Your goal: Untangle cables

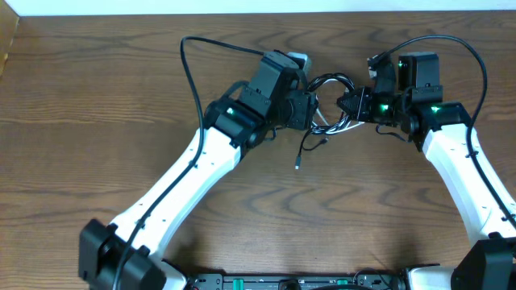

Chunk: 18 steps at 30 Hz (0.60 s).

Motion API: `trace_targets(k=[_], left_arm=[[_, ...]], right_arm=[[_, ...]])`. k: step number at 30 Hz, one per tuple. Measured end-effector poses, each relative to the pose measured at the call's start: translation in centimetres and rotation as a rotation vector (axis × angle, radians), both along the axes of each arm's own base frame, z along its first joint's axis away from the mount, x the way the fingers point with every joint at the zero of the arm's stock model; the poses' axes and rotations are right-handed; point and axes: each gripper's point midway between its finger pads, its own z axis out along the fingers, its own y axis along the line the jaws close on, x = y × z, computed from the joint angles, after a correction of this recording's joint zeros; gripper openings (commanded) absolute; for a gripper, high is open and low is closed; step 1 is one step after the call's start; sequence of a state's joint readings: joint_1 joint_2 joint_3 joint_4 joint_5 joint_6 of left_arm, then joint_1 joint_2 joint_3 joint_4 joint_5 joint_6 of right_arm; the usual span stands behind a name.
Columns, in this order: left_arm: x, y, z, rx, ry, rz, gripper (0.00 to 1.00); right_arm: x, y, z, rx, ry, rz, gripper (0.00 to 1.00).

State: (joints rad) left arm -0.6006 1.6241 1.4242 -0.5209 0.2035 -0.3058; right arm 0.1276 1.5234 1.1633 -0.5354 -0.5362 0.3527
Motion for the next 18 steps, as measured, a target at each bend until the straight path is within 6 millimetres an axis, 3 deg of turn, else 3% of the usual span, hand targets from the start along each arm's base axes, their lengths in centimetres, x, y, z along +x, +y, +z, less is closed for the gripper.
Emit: trace_targets(k=[7,11,18], left_arm=[[3.2,2.3,-5.3,0.027,0.108,0.066,0.69],[4.3,1.8,-6.1,-0.011,0.113,0.055,0.7],[4.5,0.3,-6.9,-0.055,0.123,0.007,0.68]], right_arm=[[-0.8,1.4,0.7,0.073,0.003,0.073,0.01],[-1.1,1.8,1.0,0.094,0.001,0.098,0.01],[-1.4,1.9,1.0,0.1,0.007,0.113,0.01]])
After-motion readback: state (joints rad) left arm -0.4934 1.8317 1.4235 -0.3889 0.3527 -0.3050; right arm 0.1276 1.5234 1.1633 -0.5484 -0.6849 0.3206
